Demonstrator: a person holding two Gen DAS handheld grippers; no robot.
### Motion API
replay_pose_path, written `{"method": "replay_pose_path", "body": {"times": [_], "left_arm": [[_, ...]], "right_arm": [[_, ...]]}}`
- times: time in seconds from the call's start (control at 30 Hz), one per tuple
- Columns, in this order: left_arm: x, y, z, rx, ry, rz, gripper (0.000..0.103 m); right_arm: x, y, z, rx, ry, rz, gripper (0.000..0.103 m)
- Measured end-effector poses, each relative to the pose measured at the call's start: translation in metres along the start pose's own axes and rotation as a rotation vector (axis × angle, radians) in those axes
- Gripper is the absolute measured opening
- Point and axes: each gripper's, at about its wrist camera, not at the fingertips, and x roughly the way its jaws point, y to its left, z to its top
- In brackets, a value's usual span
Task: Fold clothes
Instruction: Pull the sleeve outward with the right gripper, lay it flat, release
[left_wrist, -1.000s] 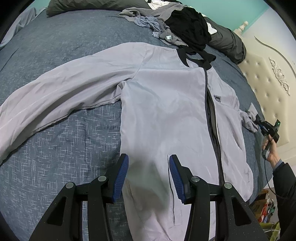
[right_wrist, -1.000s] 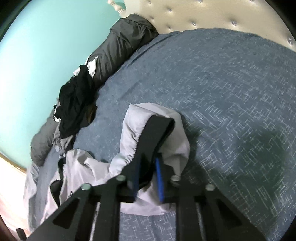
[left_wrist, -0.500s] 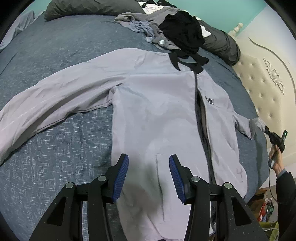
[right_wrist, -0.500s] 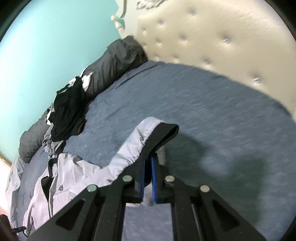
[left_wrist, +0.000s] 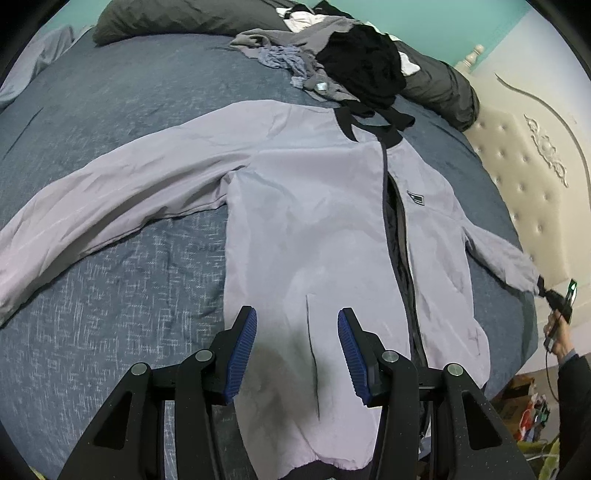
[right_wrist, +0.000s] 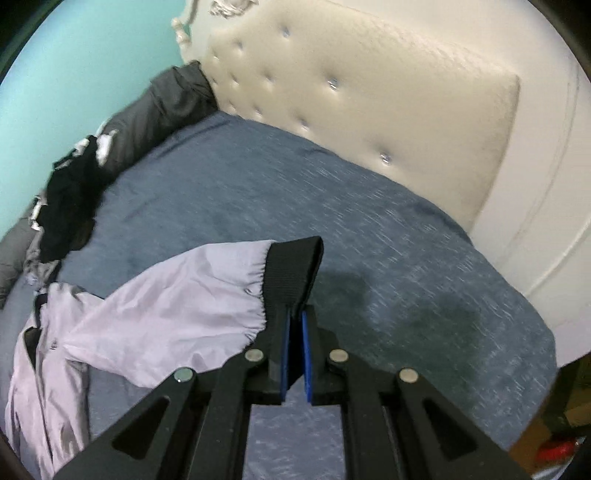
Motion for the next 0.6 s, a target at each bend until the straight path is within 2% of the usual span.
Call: {"method": "replay_pose_path", "body": {"times": [0.23, 0.3, 0.33, 0.5, 0.6], "left_arm": [[-0.007, 0.007, 0.0, -0.01, -0.001, 0.016, 0.05], [-0.006, 0.006, 0.0, -0.008, 0.002, 0.017, 0.05], [-0.006, 0.006, 0.0, -0.008, 0.002, 0.013, 0.05], [-0.002, 0.002, -0.001, 0.001, 0.014, 0.004, 0.05], [-0.001, 0.003, -0.003, -0.004, 0.016, -0.002, 0.05]], "right_arm": [[0.027, -0.012, -0.017, -0.029, 0.162, -0.109, 0.006], [0.042, -0.019, -0.028, -0.01, 0.277, -0.108, 0.006], [0.044, -0.02, -0.032, -0.02, 0.29, -0.125, 0.006], [0.034, -0.011, -0.035, -0.079, 0.261, -0.229, 0.009], [0.016, -0.004, -0.029, -0.075, 0.204, -0.262, 0.013]]}}
